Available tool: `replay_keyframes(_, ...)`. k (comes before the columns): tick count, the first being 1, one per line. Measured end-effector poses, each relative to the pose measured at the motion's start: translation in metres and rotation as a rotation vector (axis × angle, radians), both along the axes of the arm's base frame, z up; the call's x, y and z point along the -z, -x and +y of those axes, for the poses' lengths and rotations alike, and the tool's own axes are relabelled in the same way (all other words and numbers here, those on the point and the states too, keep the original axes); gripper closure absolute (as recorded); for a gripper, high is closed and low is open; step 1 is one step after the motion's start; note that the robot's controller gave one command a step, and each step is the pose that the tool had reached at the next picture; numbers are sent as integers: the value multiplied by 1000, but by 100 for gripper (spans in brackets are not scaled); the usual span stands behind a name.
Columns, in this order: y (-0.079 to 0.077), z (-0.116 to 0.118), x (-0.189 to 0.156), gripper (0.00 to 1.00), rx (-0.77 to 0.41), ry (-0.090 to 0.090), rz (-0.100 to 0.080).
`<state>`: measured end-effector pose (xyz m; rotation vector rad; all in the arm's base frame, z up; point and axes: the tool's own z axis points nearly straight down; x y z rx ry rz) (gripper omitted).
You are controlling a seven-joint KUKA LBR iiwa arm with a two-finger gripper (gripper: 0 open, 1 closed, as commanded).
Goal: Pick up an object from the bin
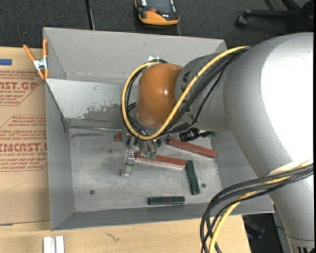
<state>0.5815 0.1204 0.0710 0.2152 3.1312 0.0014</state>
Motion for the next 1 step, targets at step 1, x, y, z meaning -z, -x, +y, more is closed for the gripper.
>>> replay_keyframes(1,-10,17,-24,0,-258,1,1)
